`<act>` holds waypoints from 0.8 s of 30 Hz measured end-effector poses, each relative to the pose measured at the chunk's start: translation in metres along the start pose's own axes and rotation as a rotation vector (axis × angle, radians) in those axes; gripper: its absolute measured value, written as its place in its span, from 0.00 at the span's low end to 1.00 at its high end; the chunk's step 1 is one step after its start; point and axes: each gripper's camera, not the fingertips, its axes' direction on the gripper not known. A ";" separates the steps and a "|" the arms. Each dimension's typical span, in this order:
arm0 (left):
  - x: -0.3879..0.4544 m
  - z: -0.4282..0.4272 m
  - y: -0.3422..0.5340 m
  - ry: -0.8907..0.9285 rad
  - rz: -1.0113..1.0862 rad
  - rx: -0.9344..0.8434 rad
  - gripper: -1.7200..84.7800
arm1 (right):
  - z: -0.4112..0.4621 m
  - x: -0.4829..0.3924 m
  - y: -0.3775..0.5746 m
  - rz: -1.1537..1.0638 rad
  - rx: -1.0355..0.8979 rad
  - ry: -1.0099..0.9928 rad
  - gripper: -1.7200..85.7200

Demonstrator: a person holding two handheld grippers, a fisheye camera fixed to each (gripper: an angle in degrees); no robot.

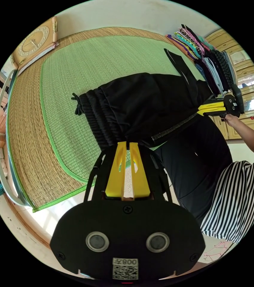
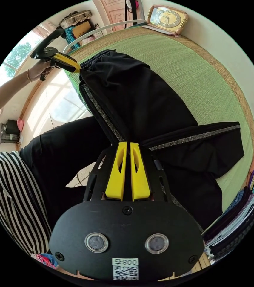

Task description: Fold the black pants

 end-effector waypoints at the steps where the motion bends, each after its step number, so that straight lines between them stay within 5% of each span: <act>1: -0.001 0.003 0.001 -0.005 -0.005 0.006 0.04 | -0.001 0.002 0.001 -0.001 0.008 -0.003 0.04; 24: -0.046 0.083 0.021 0.064 -0.130 0.096 0.05 | 0.032 0.076 0.017 0.134 0.063 -0.200 0.06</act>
